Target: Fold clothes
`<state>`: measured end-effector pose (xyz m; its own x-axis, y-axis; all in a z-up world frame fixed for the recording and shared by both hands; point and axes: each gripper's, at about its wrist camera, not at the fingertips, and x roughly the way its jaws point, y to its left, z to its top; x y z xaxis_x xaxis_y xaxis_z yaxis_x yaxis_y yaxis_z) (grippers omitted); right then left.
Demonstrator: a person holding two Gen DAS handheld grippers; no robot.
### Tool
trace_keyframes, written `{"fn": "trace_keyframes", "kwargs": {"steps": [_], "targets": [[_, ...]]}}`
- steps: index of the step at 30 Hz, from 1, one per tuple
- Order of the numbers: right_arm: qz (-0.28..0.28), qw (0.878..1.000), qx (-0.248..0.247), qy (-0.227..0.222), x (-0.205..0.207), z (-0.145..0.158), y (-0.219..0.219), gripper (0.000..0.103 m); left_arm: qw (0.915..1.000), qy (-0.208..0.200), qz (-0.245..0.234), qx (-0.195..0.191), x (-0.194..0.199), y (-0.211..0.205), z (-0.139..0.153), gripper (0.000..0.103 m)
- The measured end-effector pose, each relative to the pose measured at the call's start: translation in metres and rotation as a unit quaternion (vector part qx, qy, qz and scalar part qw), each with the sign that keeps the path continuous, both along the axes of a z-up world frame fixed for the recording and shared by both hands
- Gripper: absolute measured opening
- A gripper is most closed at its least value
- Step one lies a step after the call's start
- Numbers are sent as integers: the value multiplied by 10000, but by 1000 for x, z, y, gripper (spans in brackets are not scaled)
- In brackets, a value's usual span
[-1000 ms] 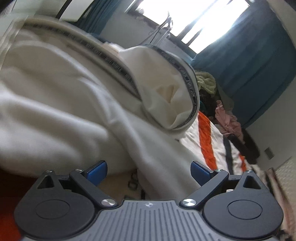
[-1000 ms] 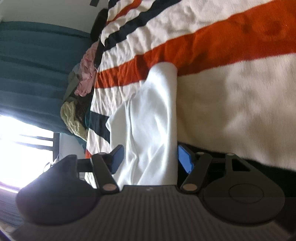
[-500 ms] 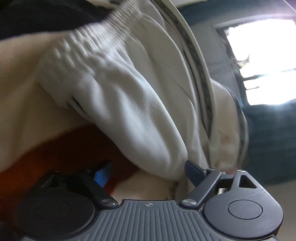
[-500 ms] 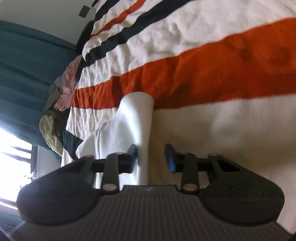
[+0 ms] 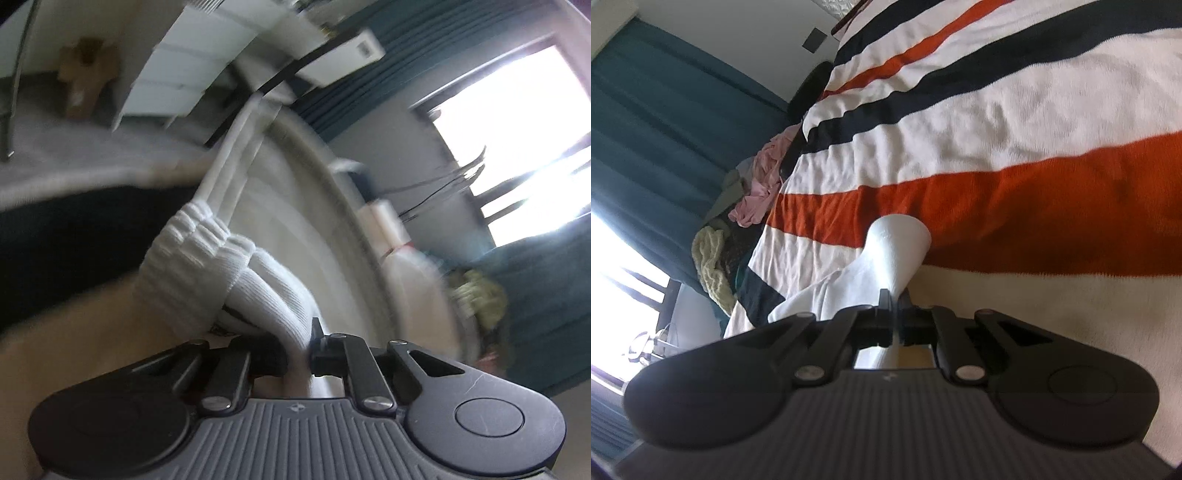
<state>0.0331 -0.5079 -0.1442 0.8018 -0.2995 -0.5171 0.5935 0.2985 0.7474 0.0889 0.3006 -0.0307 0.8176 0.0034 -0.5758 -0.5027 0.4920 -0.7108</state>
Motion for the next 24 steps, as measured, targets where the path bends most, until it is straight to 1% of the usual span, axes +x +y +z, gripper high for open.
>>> {"fn": "trace_keyframes", "kwargs": {"steps": [2,3,5,6,9,10,12,15,17,19,21,22,24], "targets": [[-55,9999,12,-90,-2,2,-1,5,9994,-326,-36,-62,-9,21,26,10],[-79,9998,8,-170,-3,3,0,5,9987,-485,-68,-160,-13,33,40,10],[-132,9993,-80,-349,-5,9,2,5,9964,-661,-115,-523,-24,57,57,10],[-167,9988,-194,-426,-6,13,3,5,9955,-676,-102,-653,-30,65,61,10],[-239,9979,-442,-409,-7,24,9,5,9958,-583,-244,-659,-47,81,59,10],[-282,9977,-486,-369,-8,26,11,5,9963,-506,-289,-628,-52,83,54,10],[-391,9974,-545,-264,-13,30,13,5,9967,-291,-316,-693,-74,94,37,10],[-642,9973,-314,-195,-30,30,16,5,9964,170,-283,-784,-99,109,3,10],[-801,9964,-286,21,-42,31,20,5,9959,474,-253,-731,-110,111,-17,10],[-964,9947,-159,307,-51,30,21,5,9951,715,-274,-633,-116,115,-35,10],[-1091,9923,34,578,-59,26,21,5,9942,834,-387,-550,-117,114,-39,12],[-1116,9912,171,691,-62,22,20,5,9937,892,-444,-508,-117,114,-41,15],[-1150,9896,459,728,-66,14,18,6,9929,1043,-530,-195,-122,111,-26,25]]}}
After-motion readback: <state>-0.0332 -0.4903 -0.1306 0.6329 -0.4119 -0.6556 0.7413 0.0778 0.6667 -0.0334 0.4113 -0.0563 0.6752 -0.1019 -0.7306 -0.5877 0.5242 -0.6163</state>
